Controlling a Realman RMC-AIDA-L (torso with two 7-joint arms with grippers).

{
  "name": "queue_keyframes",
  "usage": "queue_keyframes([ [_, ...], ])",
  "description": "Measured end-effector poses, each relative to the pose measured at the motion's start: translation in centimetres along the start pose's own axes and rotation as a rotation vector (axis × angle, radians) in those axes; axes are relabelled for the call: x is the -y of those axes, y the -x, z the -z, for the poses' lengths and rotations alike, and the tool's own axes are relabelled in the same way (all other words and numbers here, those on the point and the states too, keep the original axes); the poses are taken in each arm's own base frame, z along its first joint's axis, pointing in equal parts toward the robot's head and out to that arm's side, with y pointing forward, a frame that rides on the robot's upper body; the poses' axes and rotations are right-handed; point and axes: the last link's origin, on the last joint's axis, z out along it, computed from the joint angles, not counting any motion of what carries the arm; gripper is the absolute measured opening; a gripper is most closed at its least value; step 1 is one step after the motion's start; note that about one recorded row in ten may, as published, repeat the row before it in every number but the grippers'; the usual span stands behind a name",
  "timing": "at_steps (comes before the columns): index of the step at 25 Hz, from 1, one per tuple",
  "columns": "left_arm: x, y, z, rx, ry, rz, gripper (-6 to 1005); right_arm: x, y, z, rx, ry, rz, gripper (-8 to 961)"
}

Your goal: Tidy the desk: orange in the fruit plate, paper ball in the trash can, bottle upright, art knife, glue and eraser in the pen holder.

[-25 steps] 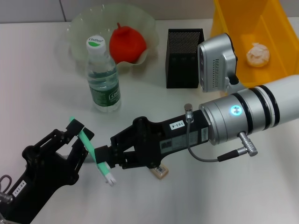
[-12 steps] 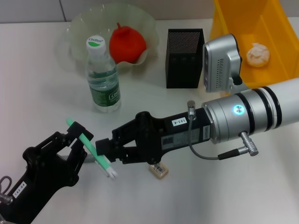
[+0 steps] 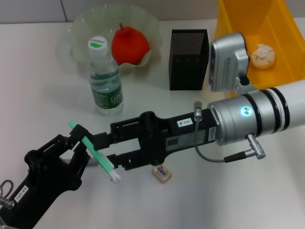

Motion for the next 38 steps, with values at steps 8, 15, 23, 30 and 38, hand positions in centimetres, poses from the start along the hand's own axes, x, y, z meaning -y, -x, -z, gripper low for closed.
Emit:
queue_keyframes([
  [8, 1.0, 0.7, 0.1, 0.038, -0.063, 0.149, 203, -0.6, -1.3, 3.6, 0.047, 0.091, 0.277, 704],
  [15, 2.1, 1.3, 0.0, -0.001, -0.108, 0.377, 203, 0.1, -2.6, 6.3, 0.035, 0.014, 0.607, 702],
  [23, 4.5, 3.9, -1.7, -0.138, -0.088, 0.735, 203, 1.5, -3.7, 7.2, -0.008, -0.060, 0.909, 702],
  [30, 8.2, 7.3, -4.3, -0.235, 0.016, 1.036, 204, 2.2, -3.7, 10.0, 0.026, -0.183, 1.021, 702],
  [38, 12.2, 9.6, -10.4, -0.258, 0.247, 1.253, 204, 1.7, -5.2, 13.8, 0.117, -0.261, 1.112, 701],
])
